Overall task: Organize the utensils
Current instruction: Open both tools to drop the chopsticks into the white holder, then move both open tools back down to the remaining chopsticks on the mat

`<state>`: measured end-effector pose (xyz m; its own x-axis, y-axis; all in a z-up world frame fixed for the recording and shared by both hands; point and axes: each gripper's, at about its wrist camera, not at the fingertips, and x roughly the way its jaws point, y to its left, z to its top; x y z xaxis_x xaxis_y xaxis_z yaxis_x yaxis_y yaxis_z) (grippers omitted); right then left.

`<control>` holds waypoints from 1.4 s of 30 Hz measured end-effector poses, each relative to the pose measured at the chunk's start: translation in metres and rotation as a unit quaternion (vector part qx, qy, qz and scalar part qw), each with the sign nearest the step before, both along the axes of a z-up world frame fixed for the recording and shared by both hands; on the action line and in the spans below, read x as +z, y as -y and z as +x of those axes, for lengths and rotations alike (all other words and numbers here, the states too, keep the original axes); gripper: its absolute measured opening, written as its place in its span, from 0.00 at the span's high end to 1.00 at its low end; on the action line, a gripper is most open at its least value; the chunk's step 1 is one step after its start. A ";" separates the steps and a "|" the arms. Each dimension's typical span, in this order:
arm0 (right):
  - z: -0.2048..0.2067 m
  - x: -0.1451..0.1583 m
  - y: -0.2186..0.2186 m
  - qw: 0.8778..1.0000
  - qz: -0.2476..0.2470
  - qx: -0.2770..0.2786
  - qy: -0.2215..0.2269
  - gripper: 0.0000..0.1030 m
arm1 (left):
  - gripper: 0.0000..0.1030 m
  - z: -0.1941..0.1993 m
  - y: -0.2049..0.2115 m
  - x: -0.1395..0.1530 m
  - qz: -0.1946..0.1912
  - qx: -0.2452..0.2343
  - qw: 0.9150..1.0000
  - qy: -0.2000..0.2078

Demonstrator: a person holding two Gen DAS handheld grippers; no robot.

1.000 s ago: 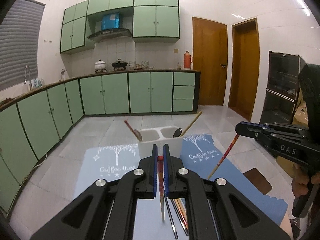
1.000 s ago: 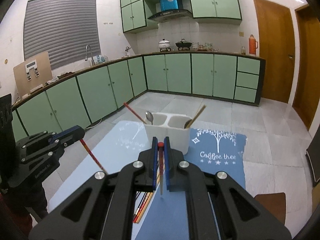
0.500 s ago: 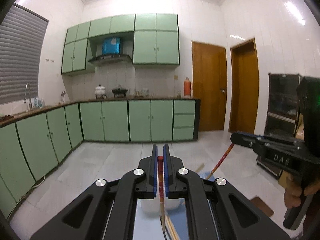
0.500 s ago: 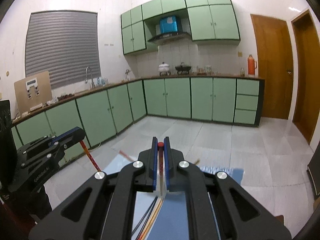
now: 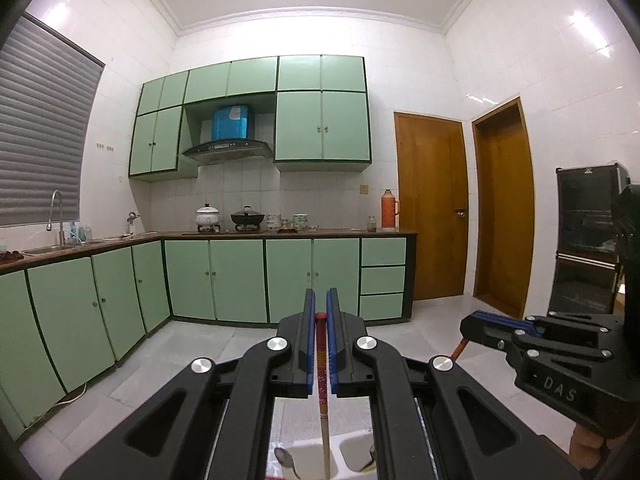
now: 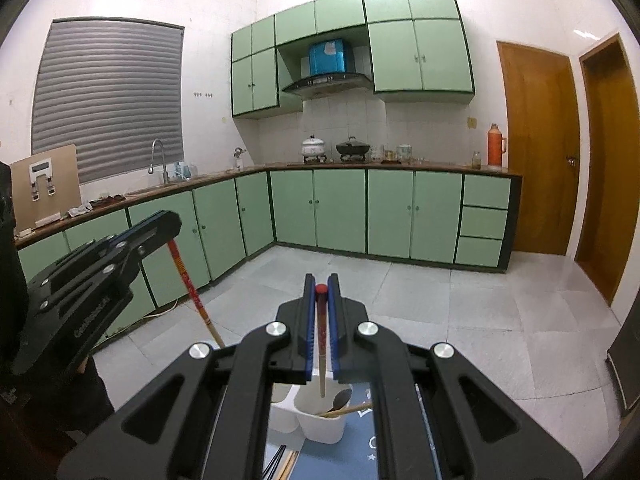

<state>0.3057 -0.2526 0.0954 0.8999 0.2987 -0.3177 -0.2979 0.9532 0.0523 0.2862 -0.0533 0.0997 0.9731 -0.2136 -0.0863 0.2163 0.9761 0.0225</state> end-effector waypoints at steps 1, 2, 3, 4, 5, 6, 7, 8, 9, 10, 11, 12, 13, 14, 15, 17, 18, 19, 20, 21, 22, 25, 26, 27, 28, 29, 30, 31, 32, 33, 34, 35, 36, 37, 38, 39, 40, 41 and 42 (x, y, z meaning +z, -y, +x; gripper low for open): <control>0.005 -0.004 0.000 1.000 0.000 0.000 -0.004 0.95 | 0.95 0.006 0.001 -0.005 -0.001 0.000 1.000 -0.001; 0.010 -0.009 -0.001 1.000 0.000 0.000 -0.009 0.95 | 0.95 0.014 0.001 -0.011 -0.002 0.001 1.000 -0.005; 0.017 -0.016 -0.001 1.000 -0.001 0.000 -0.014 0.95 | 0.95 0.017 0.002 -0.015 -0.003 0.001 1.000 -0.008; 0.019 -0.021 -0.002 1.000 -0.003 0.000 -0.018 0.95 | 0.95 0.025 0.003 -0.023 -0.003 0.002 1.000 -0.018; 0.023 -0.027 -0.003 1.000 -0.005 0.000 -0.022 0.95 | 0.95 0.031 0.003 -0.029 -0.002 0.003 1.000 -0.027; 0.027 -0.034 -0.003 1.000 -0.007 0.001 -0.028 0.95 | 0.95 0.034 0.002 -0.035 -0.002 0.004 0.999 -0.032; 0.030 -0.039 -0.004 0.999 -0.008 0.002 -0.034 0.95 | 0.95 0.039 0.003 -0.044 0.000 0.004 0.999 -0.043; 0.033 -0.044 -0.005 0.999 -0.008 0.002 -0.039 0.95 | 0.95 0.042 0.002 -0.049 0.001 0.004 0.999 -0.050; 0.035 -0.048 -0.007 0.999 -0.009 0.003 -0.044 0.95 | 0.95 0.044 0.002 -0.056 0.002 0.004 0.998 -0.059; 0.038 -0.055 -0.007 0.999 -0.009 0.006 -0.051 0.95 | 0.95 0.047 0.001 -0.063 0.001 0.003 0.997 -0.071; 0.039 -0.059 -0.009 0.998 -0.009 0.008 -0.056 0.95 | 0.95 0.050 0.000 -0.069 0.001 0.001 0.996 -0.085; 0.041 -0.064 -0.010 0.998 -0.010 0.009 -0.061 0.95 | 0.95 0.051 -0.001 -0.075 0.001 0.003 0.996 -0.094; 0.041 -0.066 -0.012 0.998 -0.009 0.009 -0.065 0.94 | 0.95 0.052 -0.003 -0.078 0.001 0.004 0.995 -0.099; 0.041 -0.069 -0.012 0.998 -0.008 0.009 -0.068 0.93 | 0.94 0.052 -0.005 -0.081 0.000 0.005 0.995 -0.104; 0.042 -0.070 -0.012 0.997 -0.008 0.008 -0.070 0.92 | 0.93 0.050 -0.008 -0.083 -0.002 0.005 0.994 -0.110; 0.040 -0.072 -0.010 0.997 -0.006 0.003 -0.071 0.88 | 0.89 0.046 -0.012 -0.083 -0.004 0.008 0.994 -0.112; 0.037 -0.071 -0.009 0.998 -0.004 0.000 -0.070 0.82 | 0.88 0.043 -0.013 -0.081 -0.004 0.008 0.994 -0.111; 0.036 -0.070 -0.008 0.998 -0.002 -0.003 -0.069 0.79 | 0.86 0.040 -0.015 -0.079 -0.003 0.009 0.994 -0.110; 0.032 -0.068 -0.006 0.998 0.000 -0.006 -0.065 0.68 | 0.83 0.034 -0.017 -0.076 -0.002 0.012 0.994 -0.107; 0.027 -0.065 -0.004 0.998 0.001 -0.010 -0.057 0.62 | 0.81 0.031 -0.018 -0.074 -0.002 0.012 0.995 -0.103; 0.025 -0.062 -0.002 0.999 0.002 -0.013 -0.051 0.61 | 0.77 0.024 -0.020 -0.070 -0.003 0.012 0.995 -0.098; 0.007 -0.055 0.003 0.999 0.004 -0.015 -0.037 0.52 | 0.72 0.006 -0.024 -0.060 -0.005 0.014 0.996 -0.091; 0.002 -0.054 0.006 0.999 0.006 -0.017 -0.033 0.49 | 0.69 -0.004 -0.026 -0.057 -0.005 0.013 0.996 -0.087; -0.006 -0.053 0.009 0.999 0.007 -0.017 -0.030 0.44 | 0.67 -0.010 -0.027 -0.055 -0.002 0.014 0.996 -0.084; -0.015 -0.053 0.011 0.999 0.008 -0.019 -0.025 0.39 | 0.61 -0.018 -0.027 -0.054 0.003 0.016 0.997 -0.081; -0.025 -0.053 0.014 1.000 0.009 -0.021 -0.021 0.36 | 0.58 -0.026 -0.027 -0.053 0.008 0.017 0.997 -0.080; -0.035 -0.055 0.016 0.999 0.011 -0.023 -0.019 0.32 | 0.57 -0.034 -0.028 -0.053 0.011 0.016 0.997 -0.079; -0.042 -0.057 0.020 0.999 0.012 -0.023 -0.019 0.30 | 0.56 -0.043 -0.028 -0.055 0.012 0.015 0.997 -0.079; -0.051 -0.060 0.021 0.999 0.013 -0.023 -0.020 0.27 | 0.54 -0.055 -0.031 -0.059 0.012 0.014 0.996 -0.084; -0.062 -0.065 0.023 0.999 0.014 -0.024 -0.022 0.24 | 0.54 -0.061 -0.032 -0.062 0.011 0.012 0.996 -0.087; -0.069 -0.069 0.025 0.999 0.015 -0.027 -0.024 0.21 | 0.53 -0.069 -0.033 -0.066 0.012 0.013 0.996 -0.091; -0.078 -0.075 0.027 0.999 0.017 -0.032 -0.028 0.21 | 0.52 -0.079 -0.035 -0.073 0.015 0.015 0.995 -0.097; -0.084 -0.079 0.028 0.999 0.019 -0.034 -0.032 0.20 | 0.51 -0.086 -0.036 -0.079 0.018 0.017 0.994 -0.103; -0.093 -0.088 0.029 0.998 0.019 -0.034 -0.042 0.18 | 0.51 -0.092 -0.037 -0.085 0.020 0.018 0.994 -0.110; -0.098 -0.092 0.028 0.998 0.018 -0.036 -0.047 0.18 | 0.50 -0.098 -0.038 -0.090 0.020 0.017 0.993 -0.116; -0.106 -0.100 0.027 0.998 0.015 -0.039 -0.054 0.17 | 0.50 -0.105 -0.039 -0.099 0.020 0.016 0.992 -0.127; -0.111 -0.105 0.026 0.997 0.013 -0.040 -0.057 0.17 | 0.49 -0.110 -0.040 -0.106 0.020 0.017 0.990 -0.136; -0.117 -0.111 0.025 0.997 0.012 -0.042 -0.063 0.17 | 0.49 -0.115 -0.041 -0.114 0.019 0.016 0.989 -0.148; -0.122 -0.118 0.025 0.996 0.014 -0.043 -0.071 0.16 | 0.48 -0.119 -0.042 -0.121 0.019 0.015 0.987 -0.156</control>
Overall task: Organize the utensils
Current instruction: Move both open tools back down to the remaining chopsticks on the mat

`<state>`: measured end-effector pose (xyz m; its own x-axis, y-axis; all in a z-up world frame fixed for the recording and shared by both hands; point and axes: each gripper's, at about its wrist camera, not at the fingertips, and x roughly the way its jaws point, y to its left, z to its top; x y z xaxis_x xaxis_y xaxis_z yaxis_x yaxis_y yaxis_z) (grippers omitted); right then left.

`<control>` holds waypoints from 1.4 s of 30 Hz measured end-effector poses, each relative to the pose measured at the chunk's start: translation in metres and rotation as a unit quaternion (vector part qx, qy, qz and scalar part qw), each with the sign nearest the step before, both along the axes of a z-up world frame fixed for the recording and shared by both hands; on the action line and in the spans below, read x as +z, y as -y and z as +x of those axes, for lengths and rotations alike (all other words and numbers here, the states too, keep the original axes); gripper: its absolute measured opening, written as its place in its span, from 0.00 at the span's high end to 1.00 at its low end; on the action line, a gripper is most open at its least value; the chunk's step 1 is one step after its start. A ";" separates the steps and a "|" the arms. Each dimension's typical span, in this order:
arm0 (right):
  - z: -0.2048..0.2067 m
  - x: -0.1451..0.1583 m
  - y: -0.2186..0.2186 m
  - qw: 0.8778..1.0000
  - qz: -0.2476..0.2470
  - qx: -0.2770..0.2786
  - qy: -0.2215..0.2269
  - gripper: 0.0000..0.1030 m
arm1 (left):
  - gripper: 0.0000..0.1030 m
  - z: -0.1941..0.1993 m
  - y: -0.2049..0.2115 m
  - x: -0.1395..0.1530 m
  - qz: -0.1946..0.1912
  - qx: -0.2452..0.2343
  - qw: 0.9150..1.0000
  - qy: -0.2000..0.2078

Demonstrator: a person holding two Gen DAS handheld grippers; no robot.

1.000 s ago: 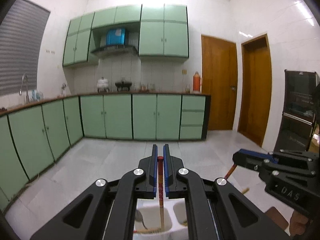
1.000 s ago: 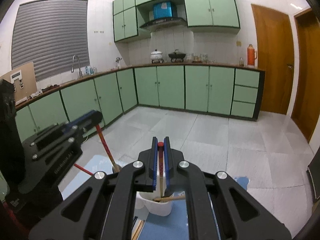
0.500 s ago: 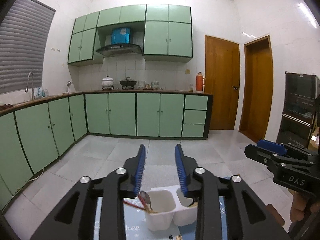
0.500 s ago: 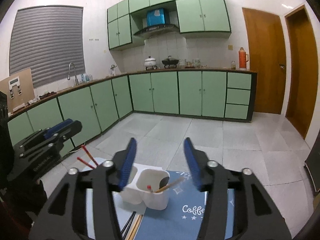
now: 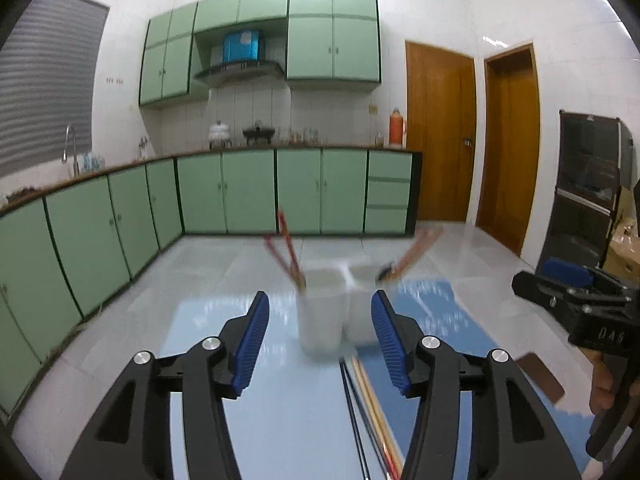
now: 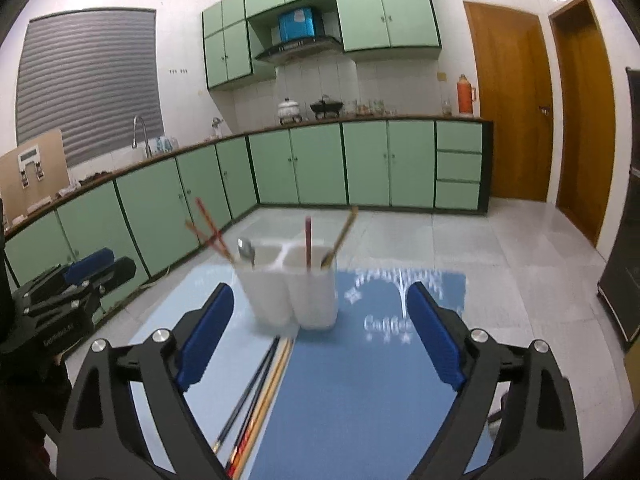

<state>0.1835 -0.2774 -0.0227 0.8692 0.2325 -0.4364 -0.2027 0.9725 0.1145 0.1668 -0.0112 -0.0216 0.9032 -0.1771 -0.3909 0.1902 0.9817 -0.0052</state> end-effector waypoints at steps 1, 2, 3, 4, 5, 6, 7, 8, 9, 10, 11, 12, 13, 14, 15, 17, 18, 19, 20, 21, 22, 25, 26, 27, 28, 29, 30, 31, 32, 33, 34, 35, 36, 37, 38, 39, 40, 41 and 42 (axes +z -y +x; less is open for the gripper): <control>-0.004 -0.005 0.000 1.000 0.003 -0.001 -0.005 0.14 | 0.47 -0.004 -0.001 -0.008 -0.001 -0.002 1.000 -0.011; -0.009 -0.013 -0.001 1.000 0.008 -0.003 -0.013 0.14 | 0.47 -0.009 -0.002 -0.019 0.001 -0.002 1.000 -0.025; -0.013 -0.020 -0.002 1.000 0.010 -0.006 -0.021 0.13 | 0.47 -0.013 -0.003 -0.028 0.005 -0.003 0.999 -0.035; -0.016 -0.025 -0.003 1.000 0.010 -0.007 -0.027 0.13 | 0.47 -0.017 -0.003 -0.036 0.008 -0.002 0.999 -0.044; -0.019 -0.032 -0.004 0.999 0.009 -0.008 -0.035 0.13 | 0.47 -0.021 -0.005 -0.045 0.010 -0.002 0.998 -0.055; -0.022 -0.040 -0.005 0.999 0.012 -0.011 -0.045 0.13 | 0.47 -0.022 -0.005 -0.052 0.011 -0.001 0.998 -0.064; -0.022 -0.045 -0.007 0.998 0.013 -0.013 -0.053 0.13 | 0.47 -0.023 -0.007 -0.060 0.011 0.001 0.997 -0.075; -0.024 -0.053 -0.010 0.998 0.013 -0.014 -0.064 0.13 | 0.47 -0.026 -0.009 -0.069 0.012 0.002 0.996 -0.084; -0.027 -0.062 -0.012 0.997 0.011 -0.014 -0.072 0.13 | 0.47 -0.029 -0.011 -0.078 0.014 0.005 0.995 -0.094; -0.030 -0.069 -0.016 0.997 0.007 -0.014 -0.079 0.13 | 0.47 -0.030 -0.012 -0.084 0.014 0.008 0.995 -0.099; -0.033 -0.076 -0.018 0.996 0.003 -0.014 -0.085 0.13 | 0.47 -0.030 -0.014 -0.088 0.013 0.009 0.994 -0.105; -0.036 -0.084 -0.021 0.996 0.000 -0.013 -0.090 0.13 | 0.47 -0.032 -0.015 -0.095 0.010 0.010 0.994 -0.112; -0.038 -0.089 -0.024 0.996 -0.002 -0.012 -0.094 0.13 | 0.47 -0.033 -0.016 -0.101 0.008 0.011 0.993 -0.117; -0.040 -0.095 -0.027 0.995 -0.004 -0.012 -0.099 0.13 | 0.47 -0.035 -0.017 -0.107 0.011 0.013 0.992 -0.122; -0.043 -0.100 -0.029 0.995 -0.005 -0.010 -0.103 0.13 | 0.47 -0.036 -0.017 -0.110 0.013 0.013 0.992 -0.125; -0.048 -0.110 -0.033 0.994 -0.007 -0.009 -0.109 0.13 | 0.47 -0.040 -0.019 -0.119 0.016 0.014 0.991 -0.132; -0.051 -0.113 -0.035 0.994 -0.006 -0.008 -0.111 0.13 | 0.47 -0.042 -0.019 -0.122 0.017 0.014 0.991 -0.134; -0.054 -0.119 -0.037 0.993 -0.005 -0.008 -0.115 0.13 | 0.47 -0.044 -0.021 -0.125 0.017 0.015 0.990 -0.138; -0.055 -0.122 -0.039 0.993 -0.004 -0.007 -0.119 0.13 | 0.47 -0.045 -0.023 -0.129 0.018 0.017 0.990 -0.141; -0.056 -0.126 -0.042 0.992 -0.003 -0.005 -0.123 0.13 | 0.47 -0.046 -0.025 -0.132 0.018 0.019 0.989 -0.146; -0.058 -0.129 -0.044 0.992 -0.005 -0.004 -0.125 0.13 | 0.47 -0.047 -0.027 -0.135 0.017 0.021 0.988 -0.149; -0.061 -0.137 -0.052 0.991 -0.024 0.003 -0.130 0.17 | 0.47 -0.049 -0.031 -0.141 0.017 0.027 0.987 -0.160; -0.062 -0.141 -0.057 0.991 -0.033 0.007 -0.133 0.17 | 0.47 -0.050 -0.032 -0.142 0.016 0.028 0.986 -0.163; -0.062 -0.143 -0.059 0.990 -0.038 0.009 -0.136 0.18 | 0.47 -0.051 -0.033 -0.143 0.016 0.028 0.986 -0.166; -0.063 -0.147 -0.063 0.989 -0.045 0.011 -0.142 0.18 | 0.47 -0.052 -0.034 -0.144 0.015 0.028 0.985 -0.169; -0.064 -0.150 -0.066 0.988 -0.052 0.013 -0.147 0.18 | 0.47 -0.052 -0.034 -0.146 0.016 0.028 0.985 -0.170; -0.064 -0.152 -0.070 0.987 -0.059 0.016 -0.151 0.19 | 0.47 -0.053 -0.034 -0.146 0.016 0.028 0.985 -0.171; -0.063 -0.155 -0.074 0.986 -0.065 0.020 -0.153 0.19 | 0.47 -0.054 -0.033 -0.147 0.016 0.027 0.985 -0.171; -0.063 -0.155 -0.077 0.985 -0.071 0.022 -0.154 0.19 | 0.47 -0.054 -0.033 -0.147 0.015 0.025 0.985 -0.172; -0.062 -0.157 -0.081 0.984 -0.081 0.023 -0.155 0.20 | 0.47 -0.053 -0.032 -0.147 0.014 0.024 0.985 -0.173; -0.060 -0.158 -0.084 0.984 -0.086 0.024 -0.156 0.20 | 0.47 -0.053 -0.031 -0.147 0.014 0.023 0.984 -0.173; -0.058 -0.160 -0.087 0.983 -0.091 0.025 -0.158 0.21 | 0.47 -0.053 -0.030 -0.148 0.015 0.021 0.984 -0.173; -0.056 -0.162 -0.089 0.982 -0.096 0.024 -0.161 0.22 | 0.47 -0.052 -0.029 -0.148 0.015 0.021 0.985 -0.174; -0.053 -0.164 -0.091 0.980 -0.103 0.024 -0.166 0.23 | 0.47 -0.052 -0.028 -0.148 0.015 0.020 0.985 -0.174; -0.052 -0.166 -0.091 0.980 -0.104 0.025 -0.168 0.23 | 0.47 -0.052 -0.028 -0.148 0.014 0.019 0.984 -0.174; -0.052 -0.166 -0.090 0.980 -0.101 0.023 -0.169 0.23 | 0.47 -0.053 -0.027 -0.148 0.014 0.018 0.984 -0.174; -0.051 -0.166 -0.089 0.980 -0.101 0.020 -0.170 0.23 | 0.47 -0.053 -0.027 -0.149 0.015 0.018 0.984 -0.175; -0.051 -0.166 -0.088 0.980 -0.103 0.017 -0.170 0.23 | 0.47 -0.052 -0.027 -0.149 0.016 0.018 0.984 -0.176; -0.050 -0.165 -0.085 0.980 -0.105 0.015 -0.171 0.23 | 0.47 -0.051 -0.027 -0.149 0.016 0.018 0.984 -0.177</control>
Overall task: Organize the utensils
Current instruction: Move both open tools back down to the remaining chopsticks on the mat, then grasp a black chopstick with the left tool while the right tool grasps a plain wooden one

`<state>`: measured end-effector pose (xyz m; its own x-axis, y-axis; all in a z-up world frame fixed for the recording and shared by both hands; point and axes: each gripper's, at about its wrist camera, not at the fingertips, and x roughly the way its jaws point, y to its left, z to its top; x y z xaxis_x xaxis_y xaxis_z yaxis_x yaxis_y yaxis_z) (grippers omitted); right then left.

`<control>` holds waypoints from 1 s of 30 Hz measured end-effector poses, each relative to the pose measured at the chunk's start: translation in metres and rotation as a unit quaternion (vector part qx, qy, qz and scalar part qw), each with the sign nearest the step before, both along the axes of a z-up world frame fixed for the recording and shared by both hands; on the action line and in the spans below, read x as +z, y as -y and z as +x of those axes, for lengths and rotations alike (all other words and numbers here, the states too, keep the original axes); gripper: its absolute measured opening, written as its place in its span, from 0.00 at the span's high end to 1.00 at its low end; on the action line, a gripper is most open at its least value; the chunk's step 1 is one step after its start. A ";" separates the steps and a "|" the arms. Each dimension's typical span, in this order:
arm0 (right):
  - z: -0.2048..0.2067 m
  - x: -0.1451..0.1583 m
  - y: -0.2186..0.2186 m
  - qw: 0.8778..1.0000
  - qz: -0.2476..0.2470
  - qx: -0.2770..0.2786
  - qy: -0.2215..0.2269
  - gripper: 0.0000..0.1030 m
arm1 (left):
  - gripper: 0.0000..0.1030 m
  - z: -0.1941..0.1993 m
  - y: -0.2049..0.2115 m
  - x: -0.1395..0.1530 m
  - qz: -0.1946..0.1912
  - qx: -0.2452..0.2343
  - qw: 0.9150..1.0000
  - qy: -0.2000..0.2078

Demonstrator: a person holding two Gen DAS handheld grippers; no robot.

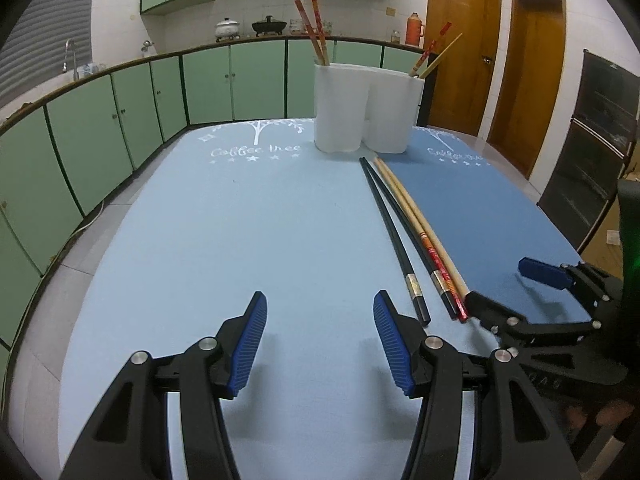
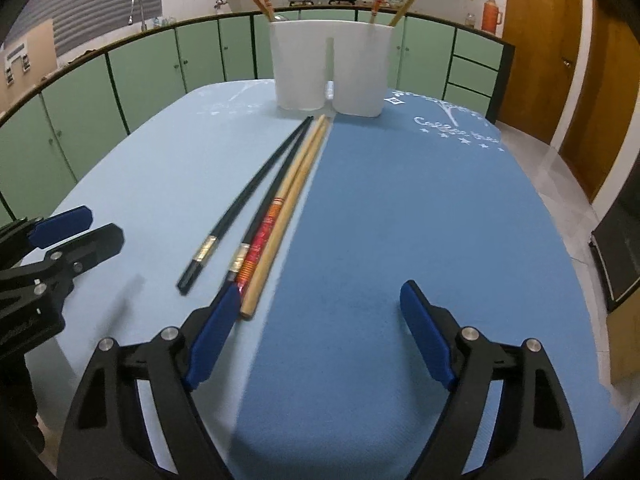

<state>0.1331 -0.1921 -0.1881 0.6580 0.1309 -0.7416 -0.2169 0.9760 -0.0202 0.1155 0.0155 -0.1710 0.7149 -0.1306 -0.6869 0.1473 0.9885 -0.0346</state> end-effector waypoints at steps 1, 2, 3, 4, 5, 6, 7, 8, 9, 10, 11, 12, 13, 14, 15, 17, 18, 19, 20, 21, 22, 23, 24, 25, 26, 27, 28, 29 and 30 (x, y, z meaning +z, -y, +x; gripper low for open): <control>0.000 0.000 0.003 1.000 0.001 -0.002 0.000 0.23 | 0.47 0.000 0.000 0.000 -0.001 0.000 1.000 0.000; 0.000 0.000 0.006 1.000 0.000 -0.006 -0.001 0.23 | 0.47 0.001 0.000 0.000 -0.001 0.001 1.000 -0.001; 0.000 0.001 0.011 1.000 -0.005 -0.014 0.000 0.23 | 0.47 0.001 -0.001 0.000 -0.001 0.001 1.000 -0.001; 0.001 0.001 0.014 1.000 -0.009 -0.019 0.000 0.23 | 0.47 0.001 0.000 0.000 -0.002 0.001 1.000 -0.001; 0.001 0.001 0.019 1.000 -0.010 -0.025 0.001 0.23 | 0.47 0.002 0.000 0.001 -0.003 0.001 1.000 0.000; 0.000 0.003 0.023 1.000 -0.005 -0.030 0.002 0.23 | 0.47 0.002 0.000 0.001 -0.003 0.000 1.000 0.000; 0.000 0.002 0.026 1.000 -0.001 -0.030 0.003 0.24 | 0.47 0.002 0.001 0.001 -0.003 -0.001 1.000 0.000; 0.000 0.003 0.028 1.000 0.006 -0.029 0.002 0.24 | 0.47 0.001 0.002 0.000 -0.003 -0.002 1.000 0.000; 0.000 0.003 0.028 1.000 0.011 -0.028 0.002 0.25 | 0.47 0.001 0.003 0.000 -0.003 -0.003 1.000 0.000; -0.001 0.003 0.028 0.999 0.022 -0.025 0.000 0.26 | 0.47 0.001 0.003 0.000 -0.004 -0.003 1.000 0.000; -0.001 0.003 0.027 0.999 0.030 -0.021 -0.004 0.27 | 0.47 0.001 0.004 0.000 -0.004 -0.004 1.000 0.001; -0.001 0.001 0.024 0.999 0.033 -0.016 -0.008 0.33 | 0.47 0.001 0.004 0.001 -0.004 -0.004 1.000 0.001; -0.001 -0.001 0.021 0.999 0.032 -0.012 -0.012 0.41 | 0.47 0.000 0.004 0.001 -0.004 -0.005 1.000 0.001; 0.000 -0.004 0.019 0.999 0.029 -0.008 -0.017 0.44 | 0.47 0.000 0.005 0.001 -0.004 -0.006 1.000 0.002; 0.001 -0.005 0.016 1.000 0.026 -0.007 -0.016 0.50 | 0.47 0.000 0.005 0.001 -0.004 -0.006 1.000 0.002; 0.000 -0.004 0.014 1.000 0.025 -0.002 -0.008 0.64 | 0.47 0.000 0.006 0.002 -0.006 -0.007 1.000 0.002; 0.000 -0.004 0.013 1.000 0.026 0.001 -0.007 0.75 | 0.47 -0.001 0.007 0.002 -0.008 -0.008 1.000 0.002; 0.000 -0.004 0.013 1.000 0.030 0.004 -0.008 0.82 | 0.47 0.000 0.009 0.001 -0.009 -0.010 1.000 0.001; -0.001 -0.004 0.012 0.999 0.031 0.004 -0.008 0.85 | 0.47 -0.001 0.010 0.001 -0.010 -0.011 1.000 0.001; -0.001 -0.003 0.011 0.999 0.032 0.005 -0.007 0.93 | 0.47 -0.001 0.012 0.001 -0.013 -0.014 1.000 -0.001; -0.001 -0.003 0.012 0.999 0.036 0.006 -0.008 0.94 | 0.47 -0.001 0.015 0.000 -0.014 -0.017 1.000 -0.002; -0.001 -0.003 0.013 0.999 0.040 0.006 -0.010 0.94 | 0.47 -0.001 0.019 0.000 -0.015 -0.021 1.000 -0.003; -0.002 -0.003 0.015 0.999 0.044 0.006 -0.010 0.94 | 0.47 -0.001 0.022 -0.001 -0.013 -0.026 1.000 -0.004; -0.002 -0.002 0.017 0.999 0.050 0.005 -0.012 0.94 | 0.47 -0.001 0.025 -0.002 -0.011 -0.029 1.000 -0.005; -0.002 -0.001 0.019 0.998 0.055 0.003 -0.012 0.94 | 0.47 0.000 0.029 -0.003 -0.011 -0.032 0.999 -0.006; -0.003 0.000 0.020 0.998 0.057 0.002 -0.012 0.94 | 0.47 0.000 0.032 -0.003 -0.010 -0.034 0.999 -0.007; -0.003 0.001 0.022 0.998 0.058 0.000 -0.010 0.94 | 0.47 0.001 0.036 -0.005 -0.009 -0.036 0.999 -0.008; -0.003 0.002 0.024 0.998 0.058 -0.001 -0.009 0.94 | 0.47 0.001 0.038 -0.005 -0.008 -0.038 0.999 -0.010; -0.004 0.003 0.026 0.998 0.058 -0.003 -0.007 0.94 | 0.47 0.002 0.041 -0.007 -0.006 -0.040 0.999 -0.011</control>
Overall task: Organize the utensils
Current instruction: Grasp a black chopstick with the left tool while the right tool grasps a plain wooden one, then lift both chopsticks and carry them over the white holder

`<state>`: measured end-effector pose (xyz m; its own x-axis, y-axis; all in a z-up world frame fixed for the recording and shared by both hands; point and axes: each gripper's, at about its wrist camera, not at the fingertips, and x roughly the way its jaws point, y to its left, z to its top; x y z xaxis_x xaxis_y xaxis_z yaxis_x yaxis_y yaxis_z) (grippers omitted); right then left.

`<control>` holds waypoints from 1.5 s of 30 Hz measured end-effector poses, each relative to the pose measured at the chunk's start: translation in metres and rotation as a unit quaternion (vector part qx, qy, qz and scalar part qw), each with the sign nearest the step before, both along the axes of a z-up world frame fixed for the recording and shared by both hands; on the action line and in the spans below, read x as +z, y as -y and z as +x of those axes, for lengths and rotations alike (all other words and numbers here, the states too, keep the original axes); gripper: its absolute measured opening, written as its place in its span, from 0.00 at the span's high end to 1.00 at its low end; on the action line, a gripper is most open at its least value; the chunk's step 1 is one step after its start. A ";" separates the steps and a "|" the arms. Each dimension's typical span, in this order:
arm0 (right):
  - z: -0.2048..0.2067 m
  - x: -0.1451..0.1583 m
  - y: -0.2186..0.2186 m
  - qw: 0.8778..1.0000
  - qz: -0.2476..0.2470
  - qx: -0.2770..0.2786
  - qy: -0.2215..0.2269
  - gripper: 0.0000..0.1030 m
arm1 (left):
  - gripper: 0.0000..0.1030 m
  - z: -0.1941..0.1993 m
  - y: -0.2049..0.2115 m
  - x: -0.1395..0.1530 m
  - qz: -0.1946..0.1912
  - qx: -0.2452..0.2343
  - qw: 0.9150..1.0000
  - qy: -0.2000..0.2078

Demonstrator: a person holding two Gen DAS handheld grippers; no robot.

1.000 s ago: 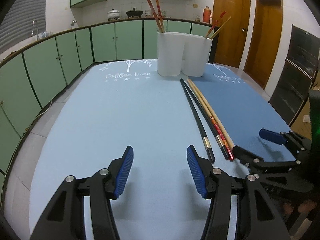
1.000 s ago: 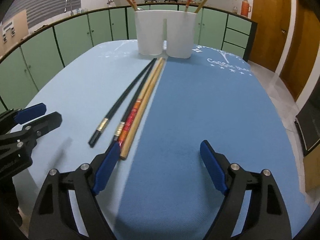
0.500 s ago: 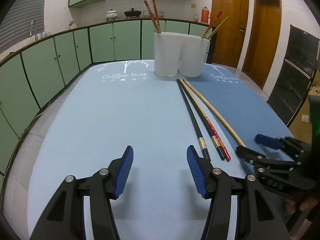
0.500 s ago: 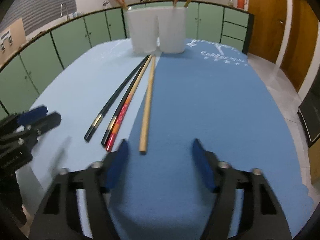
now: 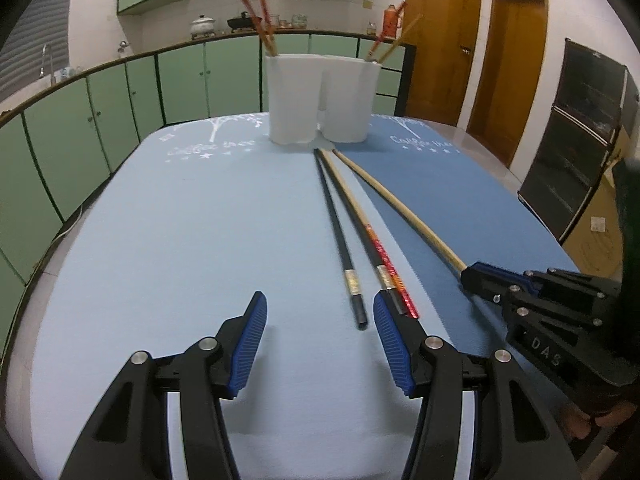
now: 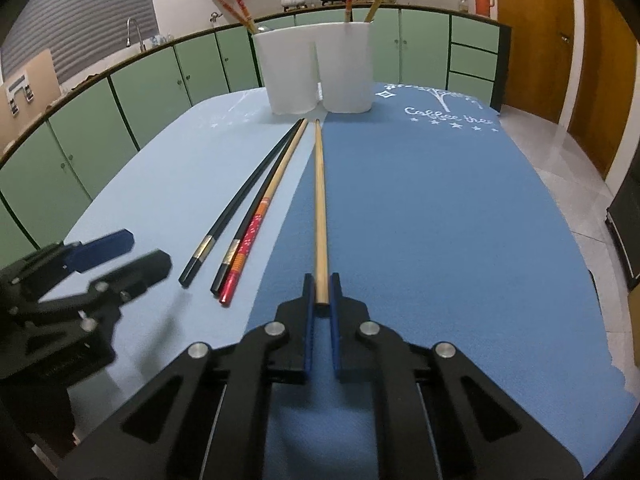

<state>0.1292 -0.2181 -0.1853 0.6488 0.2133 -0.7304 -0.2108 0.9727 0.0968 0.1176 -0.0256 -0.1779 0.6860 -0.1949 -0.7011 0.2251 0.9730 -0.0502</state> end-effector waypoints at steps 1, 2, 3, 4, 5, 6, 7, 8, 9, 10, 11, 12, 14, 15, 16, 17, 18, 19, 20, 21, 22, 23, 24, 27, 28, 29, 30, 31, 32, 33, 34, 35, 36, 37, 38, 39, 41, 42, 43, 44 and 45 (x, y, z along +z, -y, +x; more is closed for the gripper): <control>0.000 0.000 0.001 1.000 0.000 -0.002 0.001 0.94 | 0.47 0.001 0.003 -0.002 0.003 -0.002 1.000 -0.002; 0.000 0.001 0.003 1.000 0.001 -0.003 0.001 0.94 | 0.47 0.002 0.005 -0.004 0.004 -0.003 1.000 -0.005; 0.000 0.001 0.005 1.000 0.001 -0.004 0.001 0.94 | 0.49 0.002 0.007 -0.004 0.004 -0.003 1.000 -0.007; 0.000 0.002 0.006 1.000 0.002 -0.005 0.001 0.94 | 0.53 0.004 0.009 -0.007 0.006 -0.003 1.000 -0.011; 0.000 0.002 0.007 1.000 0.002 -0.005 0.002 0.94 | 0.59 0.004 0.010 -0.009 0.008 -0.002 1.000 -0.014; 0.000 0.002 0.008 1.000 0.002 -0.005 0.003 0.94 | 0.62 0.006 0.011 -0.013 0.011 -0.001 1.000 -0.020; 0.000 0.003 0.009 1.000 0.002 -0.005 0.004 0.94 | 0.66 0.006 0.012 -0.014 0.013 0.000 1.000 -0.018; -0.001 0.003 0.010 1.000 0.002 -0.005 0.004 0.94 | 0.70 0.007 0.012 -0.013 0.013 -0.001 1.000 -0.018; 0.000 0.003 0.010 1.000 0.003 -0.005 0.005 0.94 | 0.73 0.007 0.013 -0.013 0.013 -0.005 1.000 -0.019; 0.000 0.003 0.011 1.000 0.004 -0.005 0.004 0.94 | 0.76 0.007 0.015 -0.014 0.015 -0.006 1.000 -0.019; 0.000 0.003 0.011 1.000 0.005 -0.007 0.003 0.94 | 0.81 0.006 0.017 -0.014 0.016 -0.007 1.000 -0.018; 0.001 0.002 0.012 1.000 0.006 -0.007 0.002 0.94 | 0.84 0.005 0.020 -0.014 0.019 -0.010 1.000 -0.018; 0.001 0.003 0.012 1.000 0.006 -0.007 0.002 0.94 | 0.92 0.003 0.025 -0.014 0.027 -0.012 0.999 -0.016; 0.001 0.003 0.013 1.000 0.006 -0.006 0.002 0.94 | 0.93 0.003 0.026 -0.013 0.029 -0.011 0.999 -0.015; 0.000 0.004 0.013 1.000 0.005 -0.006 0.003 0.94 | 0.93 0.002 0.028 -0.013 0.034 -0.008 0.999 -0.013; 0.000 0.005 0.012 1.000 0.005 -0.006 0.004 0.94 | 0.93 0.001 0.029 -0.013 0.038 -0.005 0.999 -0.011; 0.000 0.005 0.012 1.000 0.005 -0.007 0.004 0.94 | 0.93 0.001 0.029 -0.012 0.038 -0.003 0.999 -0.010; 0.000 0.007 0.013 1.000 0.005 -0.008 0.005 0.94 | 0.93 0.001 0.029 -0.012 0.037 0.000 0.999 -0.010; -0.001 0.008 0.014 1.000 0.004 -0.008 0.006 0.94 | 0.93 0.000 0.027 -0.010 0.036 0.005 0.999 -0.009; -0.001 0.009 0.015 1.000 0.004 -0.009 0.008 0.94 | 0.94 -0.002 0.025 -0.007 0.035 0.008 0.999 -0.008; -0.001 0.012 0.016 1.000 0.003 -0.010 0.011 0.94 | 0.94 -0.003 0.023 -0.002 0.033 0.011 0.999 -0.004; -0.002 0.015 0.017 1.000 0.002 -0.009 0.014 0.94 | 0.94 -0.005 0.021 0.004 0.033 0.012 0.999 0.003; -0.003 0.019 0.018 1.000 0.003 -0.009 0.018 0.94 | 0.94 -0.007 0.020 0.010 0.034 0.013 0.999 0.010; -0.004 0.035 0.021 0.999 0.003 -0.008 0.036 0.94 | 0.94 -0.013 0.016 0.033 0.036 0.014 0.999 0.035; -0.005 0.040 0.022 0.999 0.002 -0.007 0.041 0.94 | 0.94 -0.015 0.014 0.042 0.035 0.015 0.998 0.045; -0.006 0.048 0.023 0.999 0.003 -0.006 0.049 0.94 | 0.94 -0.017 0.013 0.051 0.033 0.016 0.998 0.055; -0.006 0.053 0.023 0.999 0.004 -0.005 0.054 0.94 | 0.94 -0.018 0.012 0.059 0.031 0.016 0.997 0.063; -0.006 0.061 0.025 0.998 0.005 -0.004 0.061 0.94 | 0.94 -0.019 0.011 0.070 0.030 0.016 0.997 0.076; -0.005 0.070 0.026 0.998 0.005 -0.004 0.067 0.94 | 0.94 -0.020 0.010 0.079 0.028 0.016 0.996 0.086; -0.005 0.078 0.027 0.997 0.006 -0.004 0.072 0.94 | 0.94 -0.020 0.010 0.087 0.025 0.015 0.995 0.094; -0.005 0.086 0.028 0.997 0.009 -0.003 0.078 0.94 | 0.94 -0.020 0.009 0.098 0.021 0.015 0.994 0.105; -0.005 0.093 0.029 0.996 0.013 -0.003 0.084 0.94 | 0.94 -0.019 0.008 0.104 0.019 0.015 0.993 0.112; -0.004 0.100 0.030 0.996 0.017 -0.003 0.089 0.94 | 0.94 -0.018 0.007 0.116 0.014 0.014 0.992 0.124; -0.003 0.110 0.032 0.995 0.025 -0.002 0.097 0.94 | 0.94 -0.016 0.006 0.123 0.010 0.012 0.991 0.131; -0.001 0.118 0.033 0.994 0.030 0.000 0.102 0.94 | 0.94 -0.014 0.005 0.132 0.006 0.010 0.990 0.139; 0.001 0.125 0.034 0.994 0.033 0.001 0.106 0.94 | 0.94 -0.011 0.004 0.138 0.002 0.009 0.990 0.144; 0.005 0.143 0.036 0.992 0.040 0.005 0.116 0.94 | 0.94 -0.005 0.001 0.152 -0.009 0.008 0.988 0.154; 0.008 0.153 0.036 0.992 0.044 0.007 0.121 0.94 | 0.94 -0.001 0.001 0.158 -0.014 0.007 0.987 0.158; 0.011 0.161 0.037 0.991 0.045 0.009 0.124 0.94 | 0.94 0.000 -0.001 0.162 -0.019 0.006 0.987 0.161; 0.013 0.167 0.037 0.991 0.047 0.011 0.126 0.94 | 0.94 0.004 -0.001 0.167 -0.024 0.004 0.986 0.163; 0.016 0.174 0.037 0.990 0.051 0.014 0.128 0.94 | 0.94 0.006 -0.002 0.170 -0.027 0.003 0.986 0.166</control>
<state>0.1451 -0.2555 -0.0112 0.8029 0.2982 -0.5162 -0.2678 0.9540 0.1345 0.1240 -0.0239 -0.0077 0.8769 -0.2204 -0.4272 0.2318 0.9724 -0.0257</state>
